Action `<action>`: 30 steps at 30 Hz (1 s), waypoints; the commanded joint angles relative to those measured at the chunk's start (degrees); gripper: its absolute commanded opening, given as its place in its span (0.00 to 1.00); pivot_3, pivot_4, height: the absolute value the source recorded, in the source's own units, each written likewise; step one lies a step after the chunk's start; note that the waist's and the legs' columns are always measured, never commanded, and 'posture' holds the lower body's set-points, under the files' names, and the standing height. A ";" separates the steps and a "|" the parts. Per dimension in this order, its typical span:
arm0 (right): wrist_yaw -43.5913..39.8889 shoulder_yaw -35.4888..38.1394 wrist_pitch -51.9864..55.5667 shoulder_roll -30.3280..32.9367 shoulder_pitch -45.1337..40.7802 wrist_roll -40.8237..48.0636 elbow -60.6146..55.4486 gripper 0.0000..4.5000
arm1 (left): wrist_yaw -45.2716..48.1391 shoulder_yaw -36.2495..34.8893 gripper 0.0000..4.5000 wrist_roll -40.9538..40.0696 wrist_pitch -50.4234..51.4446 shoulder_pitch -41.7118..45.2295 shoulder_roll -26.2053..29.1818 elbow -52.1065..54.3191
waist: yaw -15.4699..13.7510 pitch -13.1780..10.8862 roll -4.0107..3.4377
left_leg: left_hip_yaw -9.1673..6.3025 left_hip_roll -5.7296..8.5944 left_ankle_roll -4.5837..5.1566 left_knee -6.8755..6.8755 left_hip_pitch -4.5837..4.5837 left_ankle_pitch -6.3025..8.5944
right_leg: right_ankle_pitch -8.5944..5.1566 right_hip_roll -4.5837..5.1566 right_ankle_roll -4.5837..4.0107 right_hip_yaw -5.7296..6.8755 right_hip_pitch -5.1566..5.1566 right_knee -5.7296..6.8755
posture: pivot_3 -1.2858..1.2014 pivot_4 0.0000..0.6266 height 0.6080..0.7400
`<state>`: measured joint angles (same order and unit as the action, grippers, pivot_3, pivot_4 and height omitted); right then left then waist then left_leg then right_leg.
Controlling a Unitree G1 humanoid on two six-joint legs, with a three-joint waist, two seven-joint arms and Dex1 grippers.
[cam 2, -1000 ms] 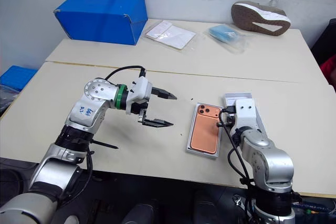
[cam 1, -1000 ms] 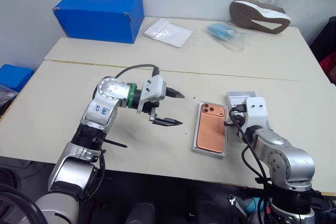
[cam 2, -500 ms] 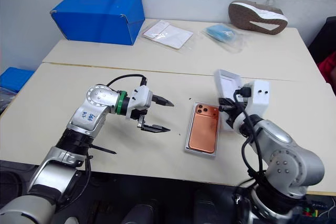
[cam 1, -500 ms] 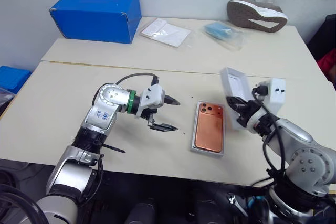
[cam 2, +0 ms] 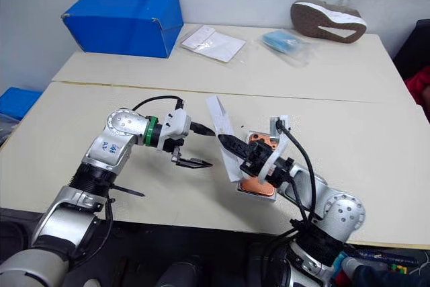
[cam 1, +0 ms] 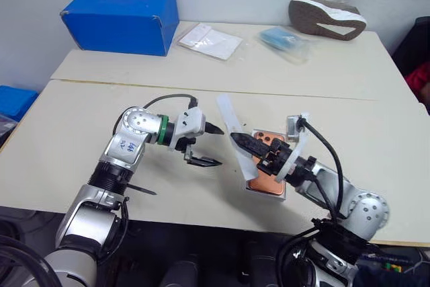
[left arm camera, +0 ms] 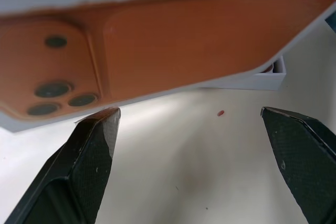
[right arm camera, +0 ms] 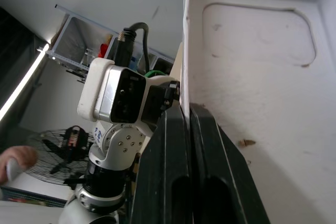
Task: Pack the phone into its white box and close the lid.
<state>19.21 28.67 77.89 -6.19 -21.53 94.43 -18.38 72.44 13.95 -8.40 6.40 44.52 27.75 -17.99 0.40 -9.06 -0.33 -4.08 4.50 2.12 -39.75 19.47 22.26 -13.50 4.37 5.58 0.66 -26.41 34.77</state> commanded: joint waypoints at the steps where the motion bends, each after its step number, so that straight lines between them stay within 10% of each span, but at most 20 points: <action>1: 7.05 -6.91 -11.24 0.93 1.94 12.67 1.85 0.01 | -0.56 -1.32 1.00 -0.27 0.49 0.01 1.30 2.85 | 0.29 -0.01 -0.01 | 0.00 -0.01 -0.01 0.00 0.00 -0.01 | 0.00 0.00 0.00 0.04 0.00 0.01 | 0.52 0.24 1.00; 12: 10.51 -16.76 -26.07 7.04 4.48 18.49 4.63 0.01 | -1.79 -1.71 1.00 -0.42 1.53 -0.87 2.46 3.89 | 0.76 -0.01 -0.01 | 0.02 -0.08 -0.03 0.03 0.04 -0.02 | 0.00 0.00 -0.01 0.04 0.01 -0.13 | 0.52 0.24 1.00; 22: -1.34 -19.53 -28.64 15.81 12.40 6.50 4.70 0.01 | -4.87 -1.51 1.00 -1.01 6.68 -1.88 0.71 3.56 | -0.49 0.05 0.03 | 0.06 -0.08 0.05 -0.01 0.08 -0.01 | 0.00 0.01 -0.01 0.00 0.18 -0.38 | 0.52 0.24 1.00; 30: -7.71 -21.24 -30.10 18.33 14.90 1.51 0.89 0.00 | -4.20 0.02 0.52 -0.90 6.93 -3.75 -1.12 4.81 | -0.81 0.05 0.02 | -0.02 -0.11 0.10 -0.01 -0.03 0.01 | 0.00 0.00 0.00 0.08 0.49 -0.76 | 0.52 0.24 1.00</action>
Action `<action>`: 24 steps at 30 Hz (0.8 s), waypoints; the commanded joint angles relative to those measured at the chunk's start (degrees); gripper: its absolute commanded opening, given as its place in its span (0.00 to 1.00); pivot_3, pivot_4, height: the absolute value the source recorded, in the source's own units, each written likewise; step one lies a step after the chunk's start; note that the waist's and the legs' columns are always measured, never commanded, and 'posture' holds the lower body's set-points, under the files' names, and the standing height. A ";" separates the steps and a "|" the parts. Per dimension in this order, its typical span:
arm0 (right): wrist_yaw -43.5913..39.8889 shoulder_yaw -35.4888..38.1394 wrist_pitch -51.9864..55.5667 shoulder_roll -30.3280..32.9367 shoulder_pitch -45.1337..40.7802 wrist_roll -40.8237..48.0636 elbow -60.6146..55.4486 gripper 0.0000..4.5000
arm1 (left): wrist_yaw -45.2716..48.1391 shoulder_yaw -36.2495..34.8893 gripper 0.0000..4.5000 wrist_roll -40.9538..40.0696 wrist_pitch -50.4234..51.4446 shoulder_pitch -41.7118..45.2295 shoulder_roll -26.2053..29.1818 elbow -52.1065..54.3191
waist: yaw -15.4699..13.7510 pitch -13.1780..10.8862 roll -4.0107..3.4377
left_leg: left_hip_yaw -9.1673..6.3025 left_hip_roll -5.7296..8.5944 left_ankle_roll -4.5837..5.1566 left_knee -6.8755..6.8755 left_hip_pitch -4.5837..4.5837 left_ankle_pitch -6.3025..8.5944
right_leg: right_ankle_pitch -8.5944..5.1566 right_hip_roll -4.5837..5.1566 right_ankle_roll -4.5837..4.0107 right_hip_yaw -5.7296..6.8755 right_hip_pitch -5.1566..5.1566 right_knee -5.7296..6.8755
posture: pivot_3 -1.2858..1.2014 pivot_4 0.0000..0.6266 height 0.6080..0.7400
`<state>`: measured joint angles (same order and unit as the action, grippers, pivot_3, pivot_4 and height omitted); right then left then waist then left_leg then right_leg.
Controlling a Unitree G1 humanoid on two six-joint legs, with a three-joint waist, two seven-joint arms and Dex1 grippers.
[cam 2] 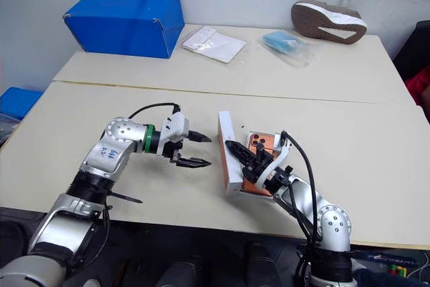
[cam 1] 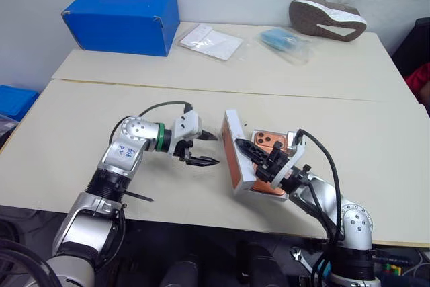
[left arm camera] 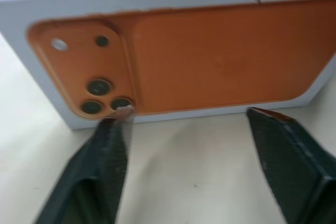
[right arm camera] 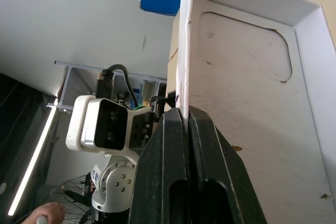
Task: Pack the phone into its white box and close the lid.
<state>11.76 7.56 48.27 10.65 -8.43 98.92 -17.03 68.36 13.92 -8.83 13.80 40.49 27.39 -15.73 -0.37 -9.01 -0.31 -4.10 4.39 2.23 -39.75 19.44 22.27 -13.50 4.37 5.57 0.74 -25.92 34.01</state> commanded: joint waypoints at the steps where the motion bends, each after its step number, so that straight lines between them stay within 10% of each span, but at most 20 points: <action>1: -0.58 -0.09 -0.79 1.68 1.98 -3.14 -0.67 0.00 | -0.22 0.24 0.44 -0.27 -0.87 0.28 -1.07 2.34 | -0.09 0.00 0.00 | 0.00 0.00 0.00 0.00 0.00 0.00 | 0.00 0.00 0.00 0.00 0.01 -0.01 | 0.52 0.24 1.00; 8: -1.85 0.51 -1.80 3.26 2.71 0.87 -1.79 0.10 | -1.72 1.39 0.00 1.62 -3.43 1.51 -4.23 -0.93 | -0.79 0.00 0.00 | 0.01 0.00 0.00 0.00 -0.03 0.00 | 0.00 0.00 0.00 0.02 0.08 -0.11 | 0.52 0.24 1.00; 15: -1.85 2.37 -1.46 9.35 3.68 3.32 -4.78 0.58 | -1.75 1.68 0.00 2.17 -4.48 2.24 -5.94 -2.14 | -1.05 -0.02 -0.03 | 0.03 0.02 0.02 -0.04 0.00 0.00 | 0.00 0.03 0.01 0.06 0.09 -0.15 | 0.52 0.24 1.00; 24: -10.27 12.59 0.67 24.36 12.33 8.15 -8.99 0.58 | -1.86 2.10 0.00 2.36 -5.19 3.69 -7.74 -3.65 | -1.23 -0.03 -0.04 | -0.01 -0.03 0.04 -0.06 0.02 0.01 | 0.01 0.04 0.01 0.13 0.18 -0.21 | 0.52 0.24 1.00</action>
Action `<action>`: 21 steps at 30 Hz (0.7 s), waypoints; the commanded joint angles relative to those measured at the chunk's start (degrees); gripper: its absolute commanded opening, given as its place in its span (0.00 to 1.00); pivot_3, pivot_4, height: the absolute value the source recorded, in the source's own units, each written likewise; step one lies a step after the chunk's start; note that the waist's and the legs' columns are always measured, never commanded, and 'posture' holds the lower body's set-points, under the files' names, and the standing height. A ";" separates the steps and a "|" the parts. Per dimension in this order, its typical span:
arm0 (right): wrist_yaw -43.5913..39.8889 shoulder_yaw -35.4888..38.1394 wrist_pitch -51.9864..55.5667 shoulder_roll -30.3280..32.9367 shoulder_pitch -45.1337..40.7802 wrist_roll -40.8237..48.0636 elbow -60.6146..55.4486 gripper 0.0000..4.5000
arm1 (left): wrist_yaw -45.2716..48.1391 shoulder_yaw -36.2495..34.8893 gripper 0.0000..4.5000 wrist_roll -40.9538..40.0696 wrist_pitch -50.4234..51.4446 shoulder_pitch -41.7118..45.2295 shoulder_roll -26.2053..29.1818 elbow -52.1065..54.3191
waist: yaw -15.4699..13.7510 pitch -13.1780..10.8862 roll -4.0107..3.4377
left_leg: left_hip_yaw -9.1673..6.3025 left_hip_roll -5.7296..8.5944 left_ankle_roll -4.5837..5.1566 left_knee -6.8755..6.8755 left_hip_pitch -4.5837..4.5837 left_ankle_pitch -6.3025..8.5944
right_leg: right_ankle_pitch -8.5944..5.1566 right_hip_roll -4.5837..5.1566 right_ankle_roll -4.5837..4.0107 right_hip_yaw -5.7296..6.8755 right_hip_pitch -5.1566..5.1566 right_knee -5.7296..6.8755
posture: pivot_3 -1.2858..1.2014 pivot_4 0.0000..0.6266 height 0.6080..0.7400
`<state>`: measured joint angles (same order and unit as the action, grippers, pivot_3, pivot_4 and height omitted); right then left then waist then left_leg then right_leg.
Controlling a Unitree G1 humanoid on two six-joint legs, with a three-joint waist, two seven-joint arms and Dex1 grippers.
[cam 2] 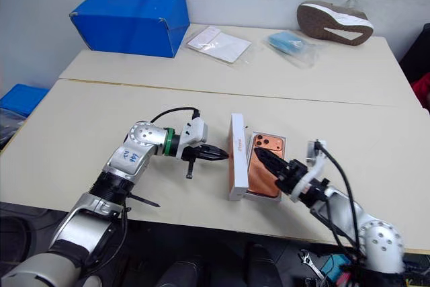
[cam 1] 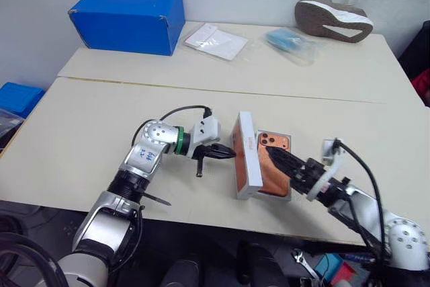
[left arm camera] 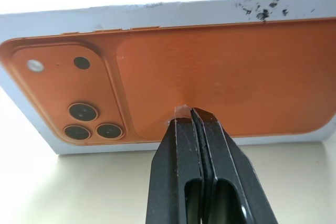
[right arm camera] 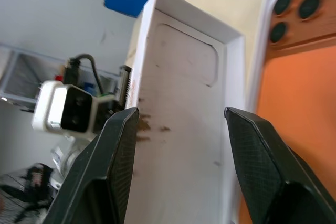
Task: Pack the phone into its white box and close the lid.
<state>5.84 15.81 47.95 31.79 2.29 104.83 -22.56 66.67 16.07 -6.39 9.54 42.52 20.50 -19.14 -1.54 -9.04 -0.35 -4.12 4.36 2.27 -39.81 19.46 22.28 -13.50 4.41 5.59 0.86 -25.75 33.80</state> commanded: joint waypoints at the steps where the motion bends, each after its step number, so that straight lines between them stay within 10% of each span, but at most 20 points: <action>1: -6.88 5.79 1.72 5.16 2.77 1.58 -4.27 0.58 | -0.26 0.12 0.00 -0.02 -1.14 2.10 -1.46 -0.71 | -0.07 0.00 0.00 | 0.00 0.00 0.00 0.00 0.00 0.00 | 0.00 0.00 0.00 0.00 0.01 0.00 | 0.52 0.24 1.00; 9: -26.09 12.15 4.34 17.48 11.84 -15.14 -14.17 0.58 | -1.95 1.32 0.00 0.94 -4.02 6.91 -8.15 -6.54 | -0.56 -0.03 0.07 | 0.00 -0.02 0.14 -0.08 0.01 0.08 | 0.05 0.00 0.10 0.01 0.14 -0.15 | 0.52 0.24 1.00; 18: -37.48 1.94 -3.70 23.63 14.32 -45.76 -23.28 0.01 | 3.63 -1.75 0.00 -2.37 0.52 8.35 -2.97 -0.92 | -0.11 -0.06 0.11 | 0.03 -0.02 0.11 -0.12 -0.01 0.09 | 0.10 -0.04 0.18 -0.01 0.14 -0.17 | 0.52 0.24 1.00; 21: -41.22 -5.43 -9.05 26.23 14.93 -58.18 -24.93 0.01 | 8.53 -1.20 0.00 -1.67 0.63 6.67 3.53 0.25 | 0.02 -0.07 0.09 | 0.04 -0.01 0.10 -0.13 -0.02 0.09 | 0.10 -0.04 0.18 -0.01 0.13 -0.17 | 0.52 0.24 1.00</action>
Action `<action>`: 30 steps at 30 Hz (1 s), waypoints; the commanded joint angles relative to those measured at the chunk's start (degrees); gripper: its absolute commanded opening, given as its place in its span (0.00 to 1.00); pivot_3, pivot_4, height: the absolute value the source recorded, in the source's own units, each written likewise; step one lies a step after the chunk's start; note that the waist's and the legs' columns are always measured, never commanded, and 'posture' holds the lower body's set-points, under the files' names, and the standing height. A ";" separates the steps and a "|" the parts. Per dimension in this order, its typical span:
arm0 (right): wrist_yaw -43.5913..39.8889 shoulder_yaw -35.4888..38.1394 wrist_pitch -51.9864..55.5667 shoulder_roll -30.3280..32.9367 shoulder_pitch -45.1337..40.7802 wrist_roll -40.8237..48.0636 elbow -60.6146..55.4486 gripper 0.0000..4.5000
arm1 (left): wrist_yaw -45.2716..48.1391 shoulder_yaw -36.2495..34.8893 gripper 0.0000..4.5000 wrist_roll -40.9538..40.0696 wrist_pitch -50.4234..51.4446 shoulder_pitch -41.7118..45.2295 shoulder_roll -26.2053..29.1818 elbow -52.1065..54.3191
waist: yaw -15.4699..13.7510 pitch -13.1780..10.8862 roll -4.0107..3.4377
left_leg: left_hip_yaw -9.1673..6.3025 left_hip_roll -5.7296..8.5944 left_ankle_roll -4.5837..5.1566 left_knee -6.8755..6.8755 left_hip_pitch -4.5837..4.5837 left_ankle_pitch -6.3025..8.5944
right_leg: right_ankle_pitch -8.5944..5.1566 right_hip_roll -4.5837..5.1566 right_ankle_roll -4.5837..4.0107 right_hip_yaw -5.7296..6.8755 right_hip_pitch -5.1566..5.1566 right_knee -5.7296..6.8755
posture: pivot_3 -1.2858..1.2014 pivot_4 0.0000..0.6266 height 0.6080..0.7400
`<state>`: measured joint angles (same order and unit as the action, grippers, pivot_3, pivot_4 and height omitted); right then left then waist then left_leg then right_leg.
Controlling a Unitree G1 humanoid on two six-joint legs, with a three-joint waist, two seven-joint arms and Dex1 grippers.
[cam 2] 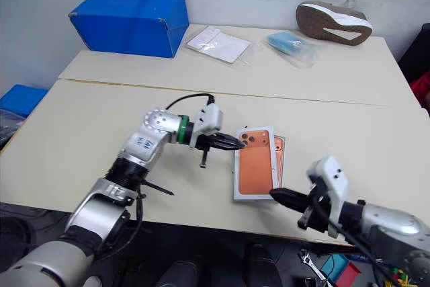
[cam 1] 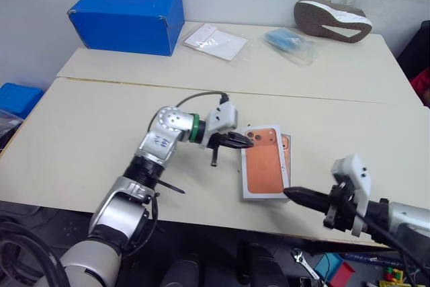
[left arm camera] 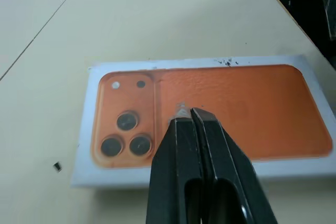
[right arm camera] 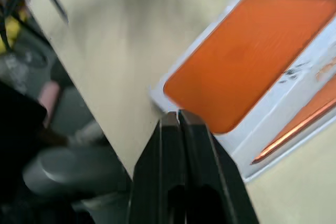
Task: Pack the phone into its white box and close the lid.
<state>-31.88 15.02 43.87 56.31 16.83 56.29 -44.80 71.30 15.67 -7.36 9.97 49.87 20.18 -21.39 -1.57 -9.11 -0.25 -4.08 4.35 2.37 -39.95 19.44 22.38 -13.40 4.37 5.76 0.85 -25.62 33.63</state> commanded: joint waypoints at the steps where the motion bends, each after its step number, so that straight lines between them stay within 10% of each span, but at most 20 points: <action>1: -4.46 -6.62 -6.59 2.22 0.39 -12.91 -2.68 0.01 | 4.89 -0.26 0.00 -0.21 -0.11 -1.09 5.20 2.12 | 0.07 0.00 -0.01 | -0.01 0.00 -0.01 0.00 0.00 0.00 | 0.00 -0.01 0.00 0.01 0.00 -0.01 | 0.52 0.24 1.00; 30: -7.21 -13.63 -15.86 -10.63 0.29 -31.77 7.26 0.01 | -4.50 2.71 0.00 9.24 -17.70 11.47 -10.90 -29.38 | -1.39 -0.04 0.12 | -0.01 0.13 0.04 -0.12 0.05 0.00 | 0.01 0.03 0.01 0.22 0.02 -0.01 | 0.52 0.24 1.00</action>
<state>-39.28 -0.44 27.99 46.31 16.78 23.95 -35.67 66.23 19.13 1.66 -6.56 60.41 8.87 -51.37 -2.96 -9.14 -0.13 -4.09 4.48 2.41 -40.06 19.49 22.38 -13.39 4.40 5.78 1.07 -25.60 33.62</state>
